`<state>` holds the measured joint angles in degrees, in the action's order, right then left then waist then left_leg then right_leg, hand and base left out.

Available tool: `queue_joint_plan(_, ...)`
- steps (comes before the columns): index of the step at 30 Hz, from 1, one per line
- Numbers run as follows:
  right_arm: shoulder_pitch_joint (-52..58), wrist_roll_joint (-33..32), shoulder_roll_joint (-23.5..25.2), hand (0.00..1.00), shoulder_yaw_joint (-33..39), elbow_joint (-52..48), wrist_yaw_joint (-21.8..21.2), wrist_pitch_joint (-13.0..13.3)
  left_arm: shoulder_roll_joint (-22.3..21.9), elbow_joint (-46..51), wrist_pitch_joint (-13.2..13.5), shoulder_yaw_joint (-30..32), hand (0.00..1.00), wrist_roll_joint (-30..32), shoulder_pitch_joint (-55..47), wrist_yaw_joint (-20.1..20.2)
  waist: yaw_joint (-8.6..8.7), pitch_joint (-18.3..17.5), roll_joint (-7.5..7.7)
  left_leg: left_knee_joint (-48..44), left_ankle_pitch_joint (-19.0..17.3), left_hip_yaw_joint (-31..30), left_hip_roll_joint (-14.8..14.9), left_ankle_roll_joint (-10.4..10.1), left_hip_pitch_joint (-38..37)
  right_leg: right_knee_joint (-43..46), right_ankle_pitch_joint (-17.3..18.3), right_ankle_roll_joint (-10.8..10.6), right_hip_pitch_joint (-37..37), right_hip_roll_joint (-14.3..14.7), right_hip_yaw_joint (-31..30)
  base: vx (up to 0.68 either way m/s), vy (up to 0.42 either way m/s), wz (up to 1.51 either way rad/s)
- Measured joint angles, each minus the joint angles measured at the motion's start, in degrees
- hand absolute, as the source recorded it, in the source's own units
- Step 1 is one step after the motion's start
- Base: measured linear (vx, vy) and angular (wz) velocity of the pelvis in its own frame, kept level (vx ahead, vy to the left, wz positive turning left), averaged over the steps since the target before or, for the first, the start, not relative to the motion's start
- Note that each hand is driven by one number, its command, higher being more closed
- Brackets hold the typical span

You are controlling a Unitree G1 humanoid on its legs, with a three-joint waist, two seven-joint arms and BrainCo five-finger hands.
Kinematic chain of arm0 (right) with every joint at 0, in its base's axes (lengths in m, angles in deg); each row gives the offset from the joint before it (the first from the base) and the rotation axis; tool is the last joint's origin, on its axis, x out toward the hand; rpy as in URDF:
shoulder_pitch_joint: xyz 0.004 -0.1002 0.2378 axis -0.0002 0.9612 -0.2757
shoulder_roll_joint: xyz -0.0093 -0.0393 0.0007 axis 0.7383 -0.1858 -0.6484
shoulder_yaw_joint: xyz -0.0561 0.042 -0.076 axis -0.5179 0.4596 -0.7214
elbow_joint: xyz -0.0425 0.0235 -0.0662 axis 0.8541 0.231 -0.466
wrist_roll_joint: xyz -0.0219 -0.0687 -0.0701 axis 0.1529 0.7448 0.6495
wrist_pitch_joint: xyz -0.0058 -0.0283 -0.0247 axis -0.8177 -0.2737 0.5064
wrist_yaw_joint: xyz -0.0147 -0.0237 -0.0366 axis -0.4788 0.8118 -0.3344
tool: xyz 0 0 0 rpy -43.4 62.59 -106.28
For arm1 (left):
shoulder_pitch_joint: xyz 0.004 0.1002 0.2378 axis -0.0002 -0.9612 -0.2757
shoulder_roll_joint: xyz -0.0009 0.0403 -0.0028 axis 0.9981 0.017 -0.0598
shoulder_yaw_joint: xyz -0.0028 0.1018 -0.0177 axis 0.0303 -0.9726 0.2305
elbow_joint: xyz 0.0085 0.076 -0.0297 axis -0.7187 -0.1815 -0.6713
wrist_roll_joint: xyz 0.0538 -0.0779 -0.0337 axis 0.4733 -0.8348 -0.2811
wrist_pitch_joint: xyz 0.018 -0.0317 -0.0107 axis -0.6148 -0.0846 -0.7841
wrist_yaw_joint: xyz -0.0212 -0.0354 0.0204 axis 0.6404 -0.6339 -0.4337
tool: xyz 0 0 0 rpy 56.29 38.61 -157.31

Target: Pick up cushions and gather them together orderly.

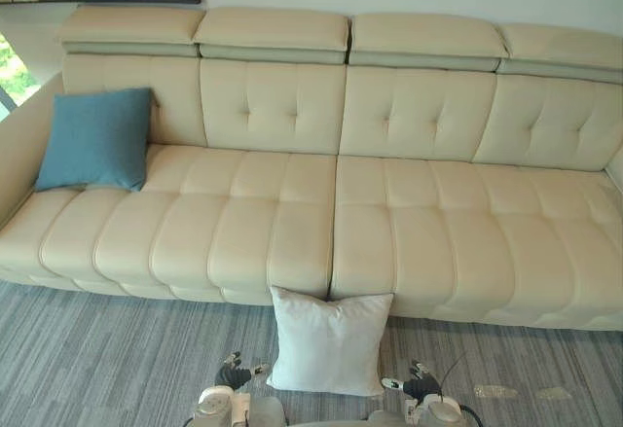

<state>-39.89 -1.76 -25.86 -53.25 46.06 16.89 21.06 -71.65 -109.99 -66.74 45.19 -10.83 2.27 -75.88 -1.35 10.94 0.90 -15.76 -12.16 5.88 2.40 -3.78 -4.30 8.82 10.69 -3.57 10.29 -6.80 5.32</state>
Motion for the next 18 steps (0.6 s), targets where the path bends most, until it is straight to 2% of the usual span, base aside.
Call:
queue_joint_plan(4,0.05,-0.01,-0.1,0.0,1.58,0.62,0.21,-0.01,-0.17,-0.03,-0.01,-0.05,0.0,0.25,-0.17,0.0,0.0,-0.47,-0.41,1.76,0.51,-0.17,0.12,0.6,-0.92,0.0,0.11,-0.17,-0.01,0.54,-0.04,0.01,-0.011,-0.03)
queue_joint_plan(8,0.03,-0.06,-0.34,0.0,2.11,1.16,0.73,0.04,-0.4,0.0,-0.02,-0.04,0.0,0.17,-0.55,-0.02,0.0,-0.74,-0.7,3.4,1.35,-0.21,0.36,0.29,-2.7,0.02,0.11,-0.16,0.87,0.9,-0.23,-0.04,-0.043,-0.03)
queue_joint_plan(14,0.0,-0.07,-0.28,0.0,3.44,1.62,1.17,0.06,-0.52,0.06,0.0,0.39,0.0,-0.23,-0.86,-0.87,-0.04,-0.92,-0.3,5.88,3.06,-0.08,-0.03,0.32,-3.81,-0.08,0.05,-0.07,0.56,0.67,-1.12,-0.09,-0.007,-0.03)
queue_joint_plan(17,0.21,-0.08,-0.31,0.0,3.45,1.62,1.25,0.04,-0.5,0.13,0.0,0.73,0.0,-0.62,-1.39,-1.14,-0.02,-1.57,0.02,6.69,3.35,0.1,-0.1,0.39,-3.14,-0.03,-0.08,-0.23,-0.68,0.68,-1.56,-0.08,0.01,-0.07)
queue_joint_plan(18,-0.41,-0.09,-0.38,0.0,3.77,1.57,1.38,0.04,-0.43,0.4,-0.02,1.21,0.0,-0.91,-1.43,-1.25,-0.04,-1.29,-0.47,5.51,3.2,0.21,-0.05,0.34,-0.97,1.07,0.0,-0.3,-2.96,0.6,-1.57,-0.06,0.008,-0.04)
